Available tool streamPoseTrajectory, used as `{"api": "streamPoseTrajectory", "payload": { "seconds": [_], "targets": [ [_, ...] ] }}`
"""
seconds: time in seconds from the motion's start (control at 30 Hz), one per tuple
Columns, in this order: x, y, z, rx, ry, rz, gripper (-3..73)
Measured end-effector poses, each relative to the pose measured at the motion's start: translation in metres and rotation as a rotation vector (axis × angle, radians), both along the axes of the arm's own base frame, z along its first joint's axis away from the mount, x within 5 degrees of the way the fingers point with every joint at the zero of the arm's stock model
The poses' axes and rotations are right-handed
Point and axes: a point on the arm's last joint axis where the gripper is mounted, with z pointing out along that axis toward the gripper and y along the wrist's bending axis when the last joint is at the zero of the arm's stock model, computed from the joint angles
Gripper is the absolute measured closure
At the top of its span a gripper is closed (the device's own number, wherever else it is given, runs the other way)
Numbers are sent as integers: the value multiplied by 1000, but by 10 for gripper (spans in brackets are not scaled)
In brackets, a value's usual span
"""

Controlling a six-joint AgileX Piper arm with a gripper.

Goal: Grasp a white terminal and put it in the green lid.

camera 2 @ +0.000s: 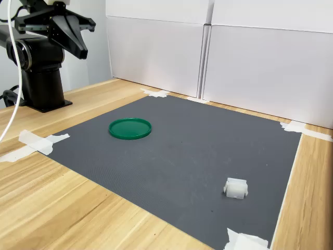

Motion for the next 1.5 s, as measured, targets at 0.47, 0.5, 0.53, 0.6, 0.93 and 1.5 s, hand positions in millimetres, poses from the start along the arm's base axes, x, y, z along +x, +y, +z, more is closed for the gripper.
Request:
{"api": "streamPoseTrajectory", "payload": {
  "seconds": [0.47, 0.5, 0.53, 0.6, 0.93, 1.5],
  "targets": [
    [91, 8, 16, -5, 320, -4, 716],
    [100, 9, 19, -6, 333, -6, 716],
    [109, 10, 23, -7, 341, -6, 716],
    [126, 11, 30, -8, 347, -8, 716],
    [185, 11, 57, -116, 323, 6, 716],
    [247, -19, 62, -320, 519, 225, 716]
  ]
}}
